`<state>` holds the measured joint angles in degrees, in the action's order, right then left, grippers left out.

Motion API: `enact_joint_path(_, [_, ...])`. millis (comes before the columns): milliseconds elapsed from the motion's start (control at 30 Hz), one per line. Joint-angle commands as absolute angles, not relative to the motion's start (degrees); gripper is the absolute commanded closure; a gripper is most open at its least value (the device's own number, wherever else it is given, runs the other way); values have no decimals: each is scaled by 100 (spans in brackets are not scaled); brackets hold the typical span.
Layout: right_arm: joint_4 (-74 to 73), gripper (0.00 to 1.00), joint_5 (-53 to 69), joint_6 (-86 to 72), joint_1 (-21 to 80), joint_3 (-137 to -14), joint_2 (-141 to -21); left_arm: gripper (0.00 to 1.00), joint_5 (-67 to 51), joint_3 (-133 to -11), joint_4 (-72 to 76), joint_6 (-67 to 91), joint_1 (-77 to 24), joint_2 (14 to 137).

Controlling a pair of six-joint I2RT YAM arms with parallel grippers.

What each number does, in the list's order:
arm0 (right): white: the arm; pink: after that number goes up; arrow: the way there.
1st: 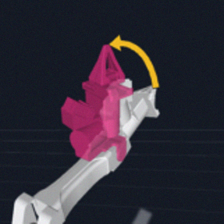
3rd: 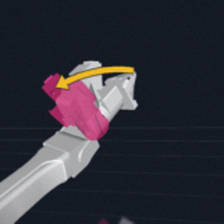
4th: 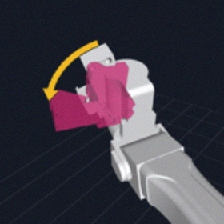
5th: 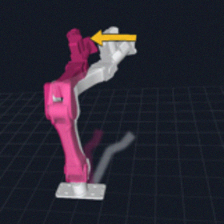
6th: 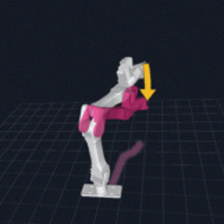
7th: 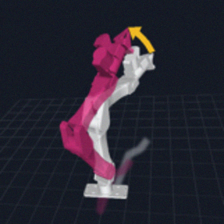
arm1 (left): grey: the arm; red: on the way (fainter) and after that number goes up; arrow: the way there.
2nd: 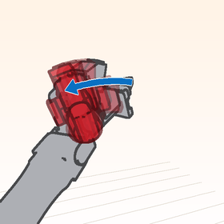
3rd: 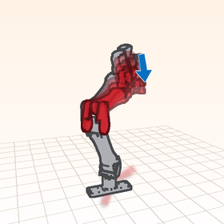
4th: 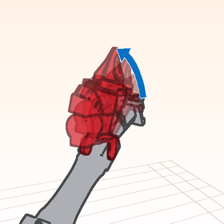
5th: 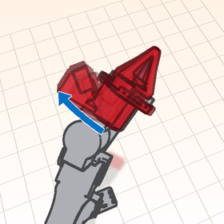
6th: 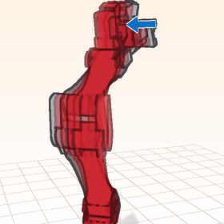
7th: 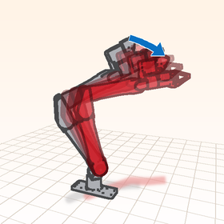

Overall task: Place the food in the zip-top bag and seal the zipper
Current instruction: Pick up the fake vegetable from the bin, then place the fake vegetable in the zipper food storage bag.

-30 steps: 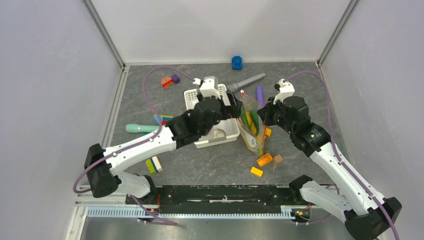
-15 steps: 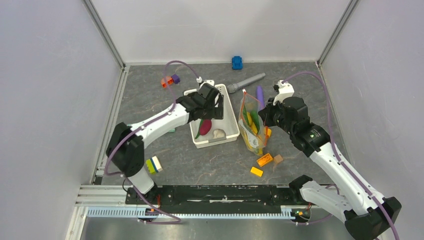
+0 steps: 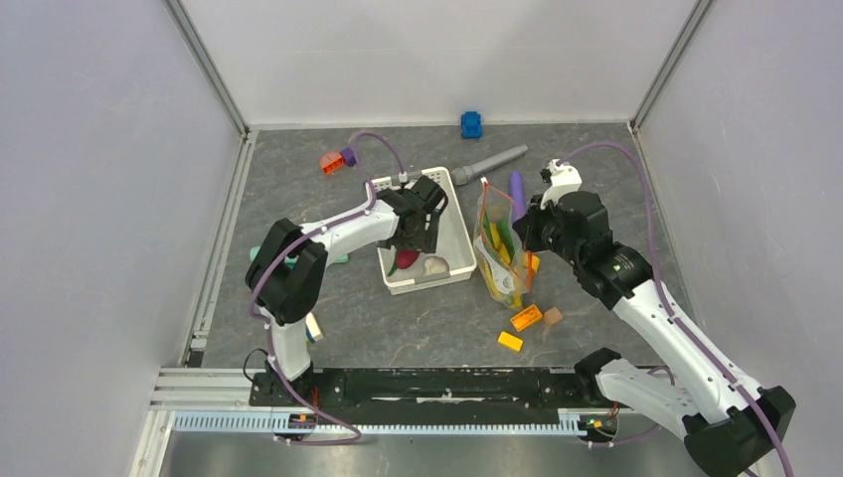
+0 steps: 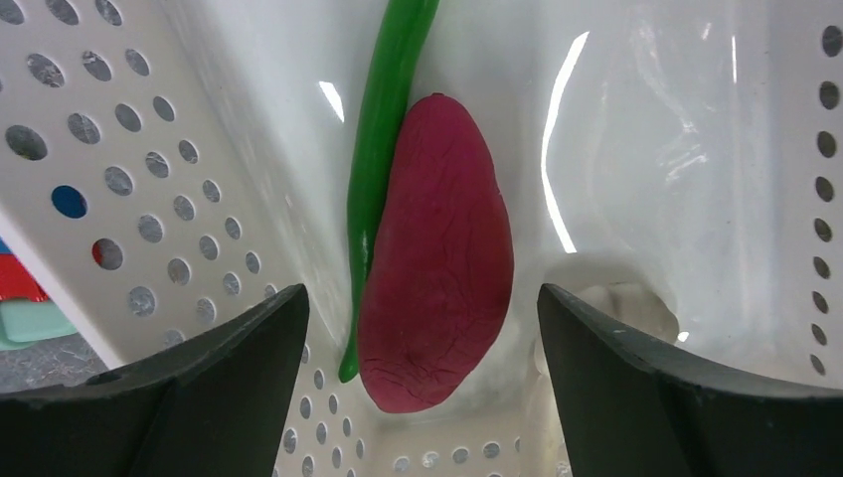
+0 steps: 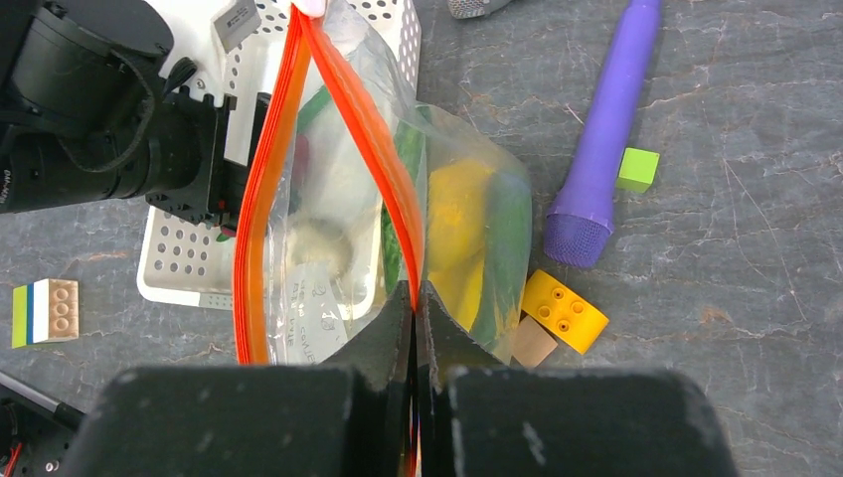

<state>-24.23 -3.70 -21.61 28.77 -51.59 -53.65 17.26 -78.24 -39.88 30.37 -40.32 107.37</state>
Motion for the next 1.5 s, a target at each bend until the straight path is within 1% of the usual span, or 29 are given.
enact_joint_path(0, [-2373,99,-441,-2098,2900,-5133,-5389,14,1837,-8084,-4033,2795,-4017,10929])
enact_joint_path(67, [-2376,99,-443,-2100,2894,-5133,-5390,19,1833,-8095,-4028,2815,-4017,10984])
enact_joint_path(200, [-2373,99,-448,-2105,2895,-5133,-5395,38,1779,-8130,-3991,2838,-4017,11048])
enact_joint_path(267, [-2376,99,-448,-2112,2897,-5129,-5404,42,1742,-8156,-3982,2839,-4017,11082])
enact_joint_path(500, [-2376,99,-429,-2157,2895,-5133,-5405,67,1638,-8174,-3955,2852,-4017,10999])
enact_joint_path(533, [-2373,99,-422,-2166,2901,-5137,-5399,68,1622,-8183,-3951,2847,-4017,10957])
enact_joint_path(567, [-2374,99,-425,-2164,2899,-5141,-5400,71,1613,-8190,-3954,2848,-4017,10907])
enact_joint_path(667, [-2375,99,-423,-2170,2893,-5157,-5396,82,1583,-8230,-3929,2852,-4017,10682])
enact_joint_path(733, [-2374,99,-413,-2162,2897,-5167,-5396,87,1486,-8220,-3853,2856,-4017,10473])
enact_joint_path(800, [-2376,99,-404,-2161,2895,-5176,-5385,96,1316,-8209,-3756,2856,-4018,10219])
enact_joint_path(833, [-2371,99,-405,-2157,2898,-5183,-5385,98,1213,-8195,-3689,2864,-4021,10068])
enact_joint_path(1033, [-2387,99,-406,-2138,2896,-5187,-5363,98,64,-7838,-2673,2765,-4025,9003])
enact_joint_path(1167, [-2336,100,-342,-2175,2900,-5143,-5343,98,-1325,-7499,-1564,2921,-4050,8376])
enact_joint_path(1233, [-2309,100,-309,-2190,2898,-5133,-5340,98,-1794,-7366,-924,3166,-4101,8196])
enact_joint_path(1300, [-2297,100,-293,-2192,2898,-5141,-5344,98,-2024,-7257,-414,3418,-4201,8079])
enact_joint_path(1467, [-2274,100,-271,-2195,2895,-5142,-5332,98,-2126,-7224,398,3805,-4514,8133])
